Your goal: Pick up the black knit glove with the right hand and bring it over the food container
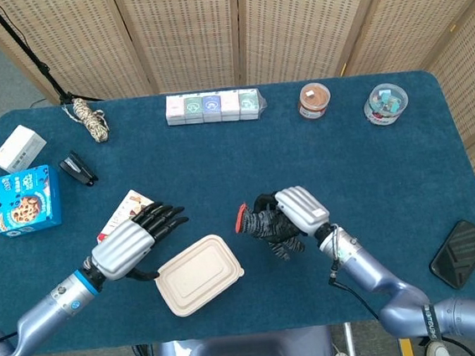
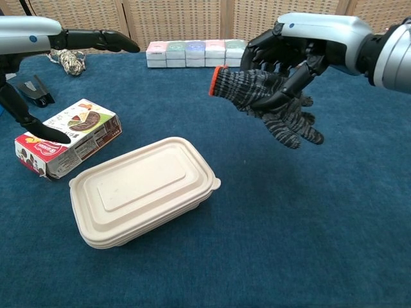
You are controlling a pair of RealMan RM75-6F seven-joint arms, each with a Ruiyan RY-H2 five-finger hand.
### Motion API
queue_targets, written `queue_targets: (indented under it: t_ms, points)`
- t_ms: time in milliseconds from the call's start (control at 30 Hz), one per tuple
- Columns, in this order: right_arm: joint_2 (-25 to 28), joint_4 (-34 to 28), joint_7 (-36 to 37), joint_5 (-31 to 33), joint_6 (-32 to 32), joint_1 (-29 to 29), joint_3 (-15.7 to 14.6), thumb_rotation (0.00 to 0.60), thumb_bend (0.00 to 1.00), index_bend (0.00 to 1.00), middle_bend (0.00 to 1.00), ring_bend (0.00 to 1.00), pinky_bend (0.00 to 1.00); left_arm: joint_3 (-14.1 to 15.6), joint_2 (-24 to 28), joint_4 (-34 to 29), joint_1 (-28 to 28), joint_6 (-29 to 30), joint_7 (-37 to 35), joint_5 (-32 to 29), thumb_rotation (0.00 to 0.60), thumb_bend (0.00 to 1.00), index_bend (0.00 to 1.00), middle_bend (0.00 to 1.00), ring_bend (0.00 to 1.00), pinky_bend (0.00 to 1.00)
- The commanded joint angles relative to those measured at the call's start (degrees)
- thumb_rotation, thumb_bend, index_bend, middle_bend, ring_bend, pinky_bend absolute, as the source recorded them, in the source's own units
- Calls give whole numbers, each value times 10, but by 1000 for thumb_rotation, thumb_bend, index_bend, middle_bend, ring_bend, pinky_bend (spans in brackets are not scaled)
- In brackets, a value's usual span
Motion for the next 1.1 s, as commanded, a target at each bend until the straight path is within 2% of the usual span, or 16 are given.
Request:
queue_targets:
  t_ms: [33, 567, 1100]
  points:
    - [-8, -13, -7, 15, 0, 7, 3, 600, 575, 528, 563, 511, 572, -3, -11, -14, -13, -14, 16, -12, 600, 0, 0, 0, 0, 0]
    - [-35, -22, -25, 49, 16, 24, 2, 600, 579, 529, 563, 511, 572, 16, -49, -31, -30, -28, 64, -48, 600, 0, 0, 0, 0, 0]
    - [-45, -34, -22, 62, 16, 35, -2, 600, 582, 530, 563, 511, 572, 12, -84, -43, -50, -44, 120, -94, 600, 0, 0, 0, 0, 0]
